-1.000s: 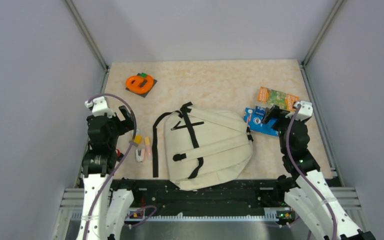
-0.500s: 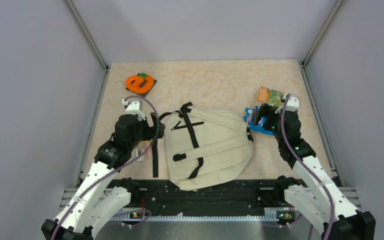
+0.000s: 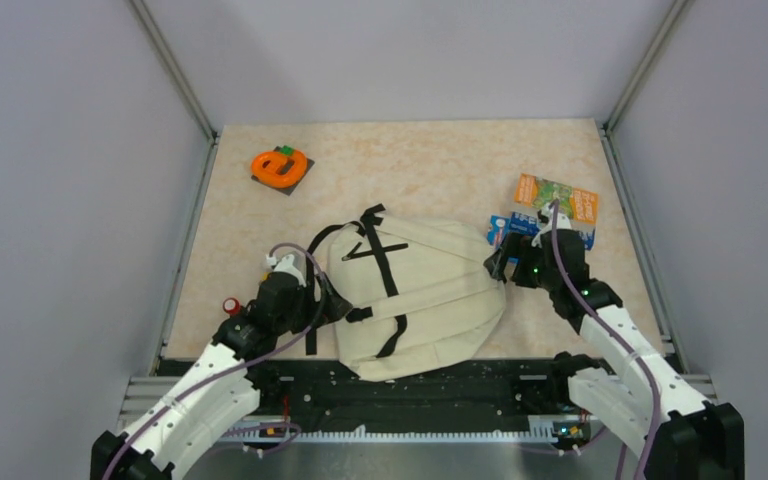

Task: Pack the student bag
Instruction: Adjust the student bag at the center of the board.

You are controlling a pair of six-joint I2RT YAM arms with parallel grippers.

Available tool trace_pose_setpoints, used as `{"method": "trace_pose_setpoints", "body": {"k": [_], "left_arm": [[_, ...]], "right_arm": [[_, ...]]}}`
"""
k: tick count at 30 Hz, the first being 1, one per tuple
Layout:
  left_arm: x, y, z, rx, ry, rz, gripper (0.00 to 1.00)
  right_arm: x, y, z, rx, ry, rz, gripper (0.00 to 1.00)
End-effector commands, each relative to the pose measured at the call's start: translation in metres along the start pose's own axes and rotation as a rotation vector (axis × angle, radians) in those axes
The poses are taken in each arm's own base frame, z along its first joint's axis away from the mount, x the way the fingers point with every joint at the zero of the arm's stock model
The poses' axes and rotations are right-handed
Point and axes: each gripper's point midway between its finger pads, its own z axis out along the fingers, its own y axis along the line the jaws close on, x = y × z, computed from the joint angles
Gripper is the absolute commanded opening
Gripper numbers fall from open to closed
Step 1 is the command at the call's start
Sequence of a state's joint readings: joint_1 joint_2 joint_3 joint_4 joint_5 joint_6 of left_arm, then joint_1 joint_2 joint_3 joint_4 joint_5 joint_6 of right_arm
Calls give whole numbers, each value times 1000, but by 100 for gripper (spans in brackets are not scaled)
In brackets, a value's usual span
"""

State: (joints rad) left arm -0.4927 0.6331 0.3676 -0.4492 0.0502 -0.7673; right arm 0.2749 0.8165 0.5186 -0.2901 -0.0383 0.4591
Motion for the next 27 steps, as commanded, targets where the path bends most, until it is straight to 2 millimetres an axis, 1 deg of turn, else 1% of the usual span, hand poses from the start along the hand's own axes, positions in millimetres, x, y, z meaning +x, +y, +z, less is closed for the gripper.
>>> {"method": "trace_pose_setpoints", "body": {"k": [1, 4, 7, 11, 13, 15, 17, 20, 22, 23, 24, 25, 27], "left_arm": [[21, -14, 0, 106, 44, -131, 98], [31, -11, -1, 115, 65, -158, 98], [36, -12, 1, 129, 75, -162, 98], [38, -14, 6, 137, 91, -151, 94], [39, -13, 8, 125, 100, -139, 92], [37, -12, 10, 113, 98, -124, 89], [35, -13, 10, 108, 93, -112, 87], [31, -14, 10, 106, 79, -95, 84], [30, -14, 10, 105, 76, -78, 84], [29, -13, 9, 99, 76, -64, 84], [27, -12, 8, 91, 73, -43, 85], [24, -11, 7, 80, 66, -14, 85], [9, -11, 0, 41, 28, 65, 86]], "right_arm": [[40, 9, 1, -73, 159, 49, 93], [56, 11, 3, -100, 213, 62, 93], [69, 5, 7, -84, 248, 69, 93], [77, 0, 12, -72, 256, 77, 92], [82, -3, 14, -70, 260, 77, 87], [88, -3, 17, -77, 277, 78, 79], [94, -1, 20, -103, 296, 80, 75], [99, 9, 23, -167, 315, 91, 72], [97, 24, 22, -248, 322, 103, 64], [93, 31, 21, -284, 322, 110, 58], [89, 39, 19, -321, 322, 117, 46], [83, 46, 17, -349, 317, 122, 32], [68, 57, 12, -379, 296, 132, 7]]}}
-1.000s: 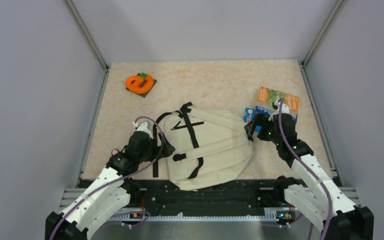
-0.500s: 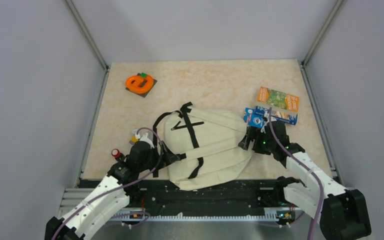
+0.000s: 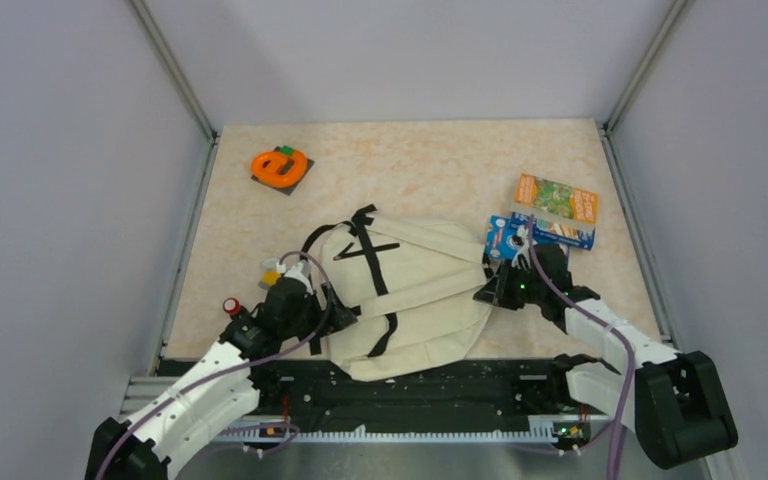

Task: Pack the student bag
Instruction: Adjust the student bag at the center of the board.

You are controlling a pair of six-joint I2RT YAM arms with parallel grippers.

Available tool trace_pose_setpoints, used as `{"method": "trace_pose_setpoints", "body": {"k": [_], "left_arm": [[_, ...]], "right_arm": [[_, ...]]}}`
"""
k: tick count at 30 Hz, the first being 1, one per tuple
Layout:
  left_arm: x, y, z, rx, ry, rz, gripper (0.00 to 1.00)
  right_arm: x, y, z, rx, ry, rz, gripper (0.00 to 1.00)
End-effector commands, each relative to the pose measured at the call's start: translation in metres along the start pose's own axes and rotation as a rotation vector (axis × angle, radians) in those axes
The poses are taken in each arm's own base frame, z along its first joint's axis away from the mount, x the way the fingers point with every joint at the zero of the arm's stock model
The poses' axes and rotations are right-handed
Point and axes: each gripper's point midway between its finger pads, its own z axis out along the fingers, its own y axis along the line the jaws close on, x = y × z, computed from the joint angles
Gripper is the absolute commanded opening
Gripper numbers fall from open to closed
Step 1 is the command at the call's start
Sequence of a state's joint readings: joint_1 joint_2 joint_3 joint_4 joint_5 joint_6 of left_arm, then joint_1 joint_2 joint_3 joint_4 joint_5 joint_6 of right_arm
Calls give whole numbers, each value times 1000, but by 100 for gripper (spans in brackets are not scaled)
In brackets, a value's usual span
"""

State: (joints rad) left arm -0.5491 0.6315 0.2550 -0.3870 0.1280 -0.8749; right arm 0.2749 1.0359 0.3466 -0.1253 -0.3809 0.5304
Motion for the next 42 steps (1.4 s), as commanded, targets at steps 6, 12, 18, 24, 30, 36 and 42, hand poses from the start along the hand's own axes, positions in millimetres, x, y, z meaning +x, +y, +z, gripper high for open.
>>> {"method": "trace_pose_setpoints", "body": {"k": [6, 12, 18, 24, 30, 36, 42], "left_arm": [[-108, -73, -61, -40, -311, 409, 88], [-133, -180, -71, 184, -423, 664, 81], [-91, -287, -66, 419, -511, 858, 90], [-40, -320, -35, 451, -540, 984, 97], [-40, -327, -22, 451, -621, 988, 98], [-52, -331, 3, 326, -692, 1075, 98], [-61, -336, 16, 252, -745, 1072, 98]], "right_arm": [[-87, 103, -58, -273, -227, -47, 0], [-146, 152, -109, -336, -407, -37, 0], [-190, 177, -149, -335, -559, 6, 0], [-212, 196, -179, -385, -671, 49, 0], [-216, 205, -190, -419, -695, 59, 0], [-211, 206, -190, -437, -682, 72, 0], [-209, 206, -192, -436, -683, 74, 0]]}}
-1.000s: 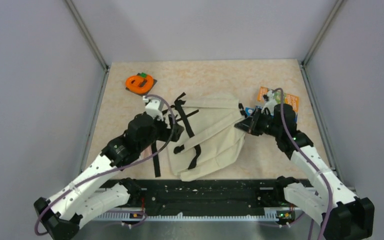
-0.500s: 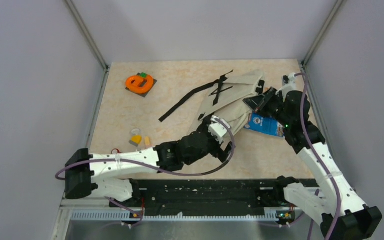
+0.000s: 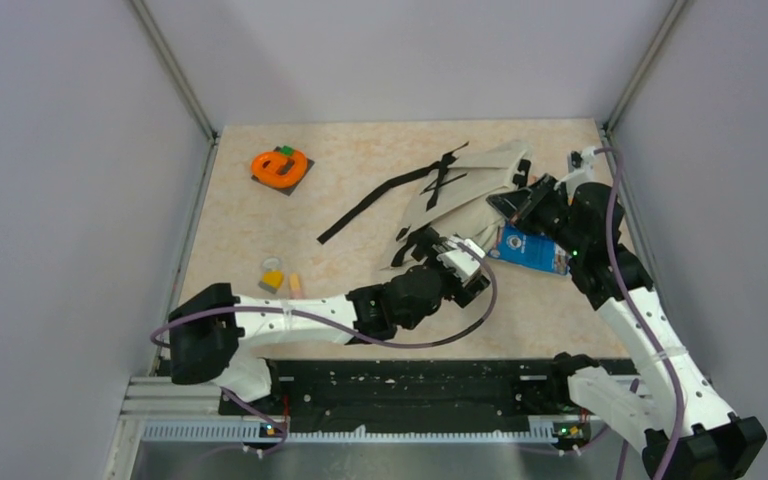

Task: Pack the student bag
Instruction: Adjust the student bag at the center of the board.

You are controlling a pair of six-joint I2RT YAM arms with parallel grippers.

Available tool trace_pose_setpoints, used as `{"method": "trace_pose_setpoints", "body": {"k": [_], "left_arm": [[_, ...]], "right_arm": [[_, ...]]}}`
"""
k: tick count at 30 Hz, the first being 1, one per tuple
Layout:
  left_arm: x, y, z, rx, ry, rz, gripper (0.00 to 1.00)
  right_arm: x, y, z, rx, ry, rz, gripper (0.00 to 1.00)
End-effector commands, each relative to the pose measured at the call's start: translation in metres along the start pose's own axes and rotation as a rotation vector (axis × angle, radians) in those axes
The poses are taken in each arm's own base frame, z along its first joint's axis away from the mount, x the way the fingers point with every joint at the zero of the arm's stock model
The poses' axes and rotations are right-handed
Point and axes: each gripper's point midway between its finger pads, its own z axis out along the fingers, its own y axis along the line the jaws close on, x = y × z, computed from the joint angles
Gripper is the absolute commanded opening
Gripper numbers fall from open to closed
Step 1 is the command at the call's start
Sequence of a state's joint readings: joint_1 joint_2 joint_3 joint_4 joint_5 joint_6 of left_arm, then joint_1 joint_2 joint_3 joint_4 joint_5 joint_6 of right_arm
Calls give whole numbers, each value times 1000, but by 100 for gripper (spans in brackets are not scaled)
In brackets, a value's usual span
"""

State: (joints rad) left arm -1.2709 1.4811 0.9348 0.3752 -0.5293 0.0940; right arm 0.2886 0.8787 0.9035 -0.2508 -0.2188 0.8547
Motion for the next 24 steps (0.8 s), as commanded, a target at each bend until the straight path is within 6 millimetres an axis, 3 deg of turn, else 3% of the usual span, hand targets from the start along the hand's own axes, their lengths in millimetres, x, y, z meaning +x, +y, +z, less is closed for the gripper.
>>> {"method": "trace_pose_setpoints", "body": {"k": [1, 4, 5, 10, 11, 13, 15, 18, 20, 24], "left_arm": [[-44, 18, 14, -128, -122, -25, 98], [-42, 21, 26, -181, -116, 26, 98], [-42, 24, 30, -204, -110, 46, 93], [-49, 49, 27, -305, -100, 56, 32], [-51, 53, 24, -296, -94, 52, 23], [-56, 61, 14, -256, -82, 36, 8], [-55, 61, 7, -154, -30, 30, 2], [-54, 65, -11, -41, 42, 3, 0], [-54, 74, -28, -4, 82, -34, 0], [-59, 88, -59, 62, 136, -130, 0]], "right_arm": [[-39, 67, -26, -209, -136, -25, 0], [-35, 67, -26, -214, -118, -32, 0], [-33, 66, -26, -213, -108, -34, 0], [-33, 62, -28, -182, -95, -108, 0], [-34, 62, -28, -173, -93, -140, 7], [-36, 64, -28, -164, -72, -230, 40], [-41, 60, -28, -114, -56, -316, 66], [-58, 45, -32, -6, -111, -402, 85], [-68, 40, -38, 37, -160, -446, 93], [-74, 32, -43, 66, -202, -534, 96]]}}
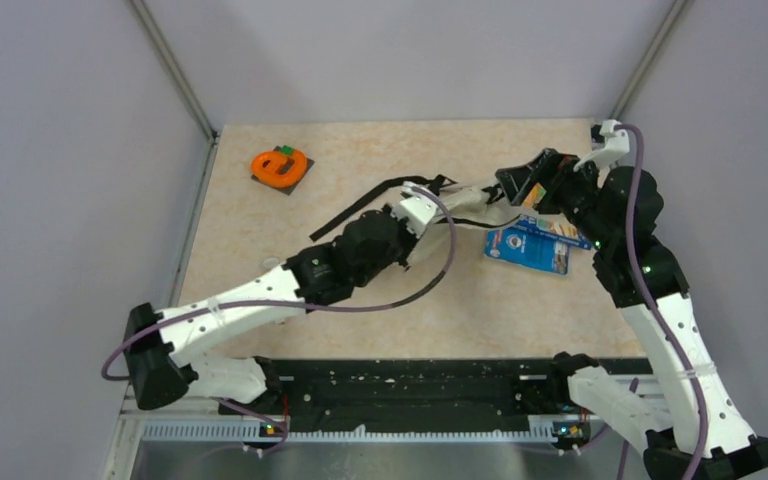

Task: Pack the student bag
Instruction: Adjust the student bag at the center of the board.

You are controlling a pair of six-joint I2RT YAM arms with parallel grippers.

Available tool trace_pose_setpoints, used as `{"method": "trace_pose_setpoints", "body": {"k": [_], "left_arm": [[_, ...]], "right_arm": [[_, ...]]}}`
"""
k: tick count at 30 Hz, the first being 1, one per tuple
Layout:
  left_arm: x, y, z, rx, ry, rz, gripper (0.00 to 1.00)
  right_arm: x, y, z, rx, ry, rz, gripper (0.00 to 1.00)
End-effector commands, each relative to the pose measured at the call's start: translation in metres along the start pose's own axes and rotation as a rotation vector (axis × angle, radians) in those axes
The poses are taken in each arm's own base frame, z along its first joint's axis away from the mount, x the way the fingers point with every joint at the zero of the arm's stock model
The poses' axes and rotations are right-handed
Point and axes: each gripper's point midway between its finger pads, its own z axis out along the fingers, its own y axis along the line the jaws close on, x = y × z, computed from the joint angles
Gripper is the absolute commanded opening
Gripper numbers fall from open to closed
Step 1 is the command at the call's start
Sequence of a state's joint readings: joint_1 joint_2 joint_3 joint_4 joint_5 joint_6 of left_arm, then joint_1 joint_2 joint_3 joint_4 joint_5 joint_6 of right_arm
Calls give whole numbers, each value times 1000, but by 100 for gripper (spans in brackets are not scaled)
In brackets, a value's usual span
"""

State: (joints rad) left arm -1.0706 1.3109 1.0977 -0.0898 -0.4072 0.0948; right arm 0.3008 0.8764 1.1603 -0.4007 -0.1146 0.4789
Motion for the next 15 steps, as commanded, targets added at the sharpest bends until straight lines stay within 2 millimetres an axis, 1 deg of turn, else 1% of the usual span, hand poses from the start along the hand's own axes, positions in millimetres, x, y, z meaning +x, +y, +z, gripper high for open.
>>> {"method": "trace_pose_setpoints", "body": {"k": [1, 2, 4, 6, 8, 9, 11, 15], "left_arm": [[-29, 5, -45, 143, 4, -155, 0], [-32, 10, -52, 148, 12, -170, 0], [-36, 18, -64, 162, 35, -187, 0], [-38, 22, -73, 193, 64, -206, 0], [-40, 23, -81, 237, 101, -217, 0], [-39, 19, -87, 273, 127, -222, 0], [-44, 19, -94, 299, 145, -224, 0], [-57, 21, -109, 356, 156, -203, 0]], "right_arm": [[-10, -11, -8, 36, -55, -169, 97], [-8, -5, -8, -12, -62, -200, 97], [-3, 18, -15, -163, -74, -274, 97], [10, 44, -25, -347, -58, -341, 98], [24, 64, -35, -499, -28, -376, 98], [31, 68, -38, -547, -15, -384, 98], [41, 74, -44, -617, -1, -405, 97], [53, 80, -54, -719, -77, -493, 97]]}}
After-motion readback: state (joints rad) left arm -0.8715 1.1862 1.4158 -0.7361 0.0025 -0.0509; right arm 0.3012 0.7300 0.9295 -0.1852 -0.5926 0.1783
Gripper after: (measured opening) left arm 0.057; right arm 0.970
